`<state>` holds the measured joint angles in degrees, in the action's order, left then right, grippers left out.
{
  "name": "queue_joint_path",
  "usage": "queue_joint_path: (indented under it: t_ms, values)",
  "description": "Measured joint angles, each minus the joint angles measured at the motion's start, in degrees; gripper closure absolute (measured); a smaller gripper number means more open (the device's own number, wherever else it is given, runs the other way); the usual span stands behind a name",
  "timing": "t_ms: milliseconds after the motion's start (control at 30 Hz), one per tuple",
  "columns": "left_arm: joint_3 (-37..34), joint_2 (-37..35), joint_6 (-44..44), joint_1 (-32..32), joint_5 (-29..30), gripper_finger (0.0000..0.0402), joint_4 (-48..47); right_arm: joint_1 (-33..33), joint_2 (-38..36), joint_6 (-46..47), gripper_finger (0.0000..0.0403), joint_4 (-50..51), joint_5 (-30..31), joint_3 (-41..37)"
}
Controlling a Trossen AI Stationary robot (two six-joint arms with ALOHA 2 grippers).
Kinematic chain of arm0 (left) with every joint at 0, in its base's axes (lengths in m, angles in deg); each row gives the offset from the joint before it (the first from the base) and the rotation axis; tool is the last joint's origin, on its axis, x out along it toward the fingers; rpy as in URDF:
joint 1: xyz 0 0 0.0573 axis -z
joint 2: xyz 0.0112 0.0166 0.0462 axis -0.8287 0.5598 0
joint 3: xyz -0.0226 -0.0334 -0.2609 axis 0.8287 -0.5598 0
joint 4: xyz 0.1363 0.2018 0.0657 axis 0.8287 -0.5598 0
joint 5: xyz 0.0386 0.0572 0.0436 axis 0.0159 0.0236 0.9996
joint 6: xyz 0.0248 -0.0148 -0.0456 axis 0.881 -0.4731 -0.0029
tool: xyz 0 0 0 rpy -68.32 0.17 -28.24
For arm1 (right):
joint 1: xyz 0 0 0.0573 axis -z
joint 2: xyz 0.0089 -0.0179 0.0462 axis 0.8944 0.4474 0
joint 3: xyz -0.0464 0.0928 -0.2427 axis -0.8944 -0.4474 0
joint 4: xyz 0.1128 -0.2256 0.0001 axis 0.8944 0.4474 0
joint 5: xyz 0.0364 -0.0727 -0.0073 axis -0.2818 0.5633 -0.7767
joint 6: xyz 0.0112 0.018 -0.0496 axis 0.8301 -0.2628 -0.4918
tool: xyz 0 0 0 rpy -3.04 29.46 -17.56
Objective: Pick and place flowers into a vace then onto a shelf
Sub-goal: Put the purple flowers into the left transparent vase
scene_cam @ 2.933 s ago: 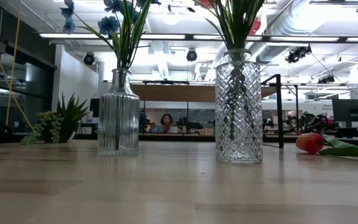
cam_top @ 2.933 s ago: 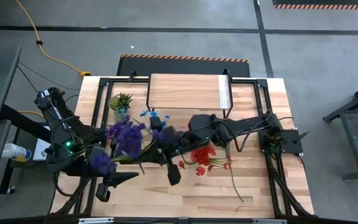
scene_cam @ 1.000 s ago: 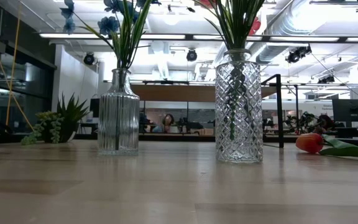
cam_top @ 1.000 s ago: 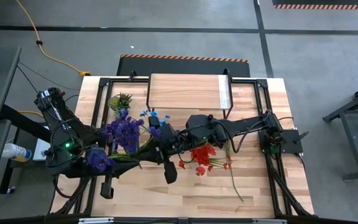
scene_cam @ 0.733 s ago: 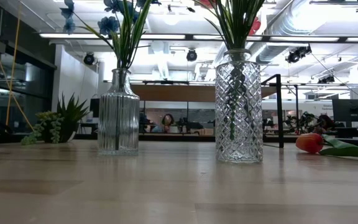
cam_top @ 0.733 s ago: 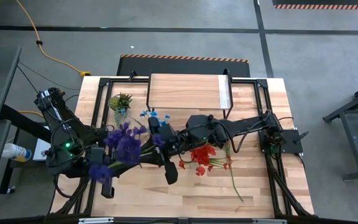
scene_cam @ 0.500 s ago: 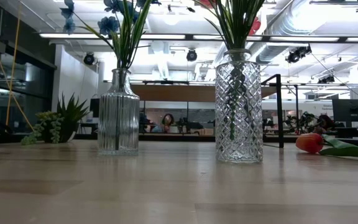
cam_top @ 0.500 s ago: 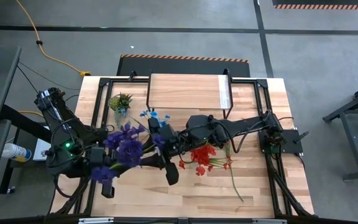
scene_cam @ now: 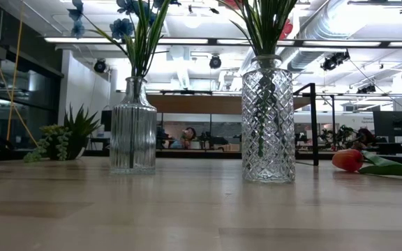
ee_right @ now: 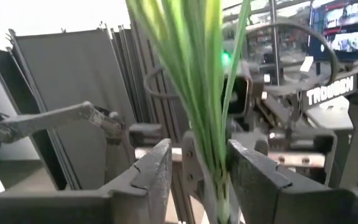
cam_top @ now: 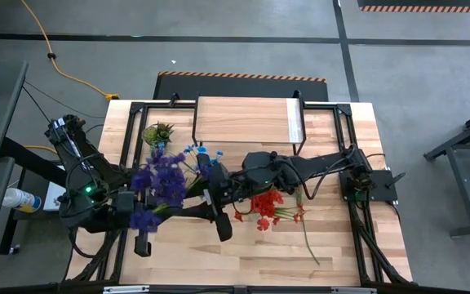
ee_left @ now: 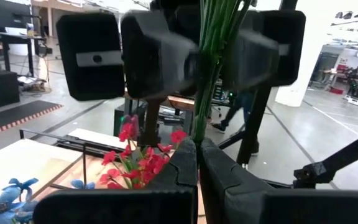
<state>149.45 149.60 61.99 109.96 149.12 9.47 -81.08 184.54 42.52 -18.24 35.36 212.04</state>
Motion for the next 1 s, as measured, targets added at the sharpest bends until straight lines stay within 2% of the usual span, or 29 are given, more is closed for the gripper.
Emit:
queue_joint_path:
  t_ms: [333,500,1000]
  values:
    - [0.0,-0.2,0.4,0.5,2.5,0.0369,-0.3,0.0,-0.6,-2.4,0.0251,5.2,3.9,-0.1]
    - [0.1,-0.5,0.3,1.6,6.1,0.0369,-0.8,0.5,-1.8,-2.5,0.0253,7.6,3.9,-0.1]
    - [0.1,-0.8,-0.3,1.6,7.9,0.0369,-3.0,0.4,-6.6,-5.2,0.0246,14.3,5.0,-0.1]
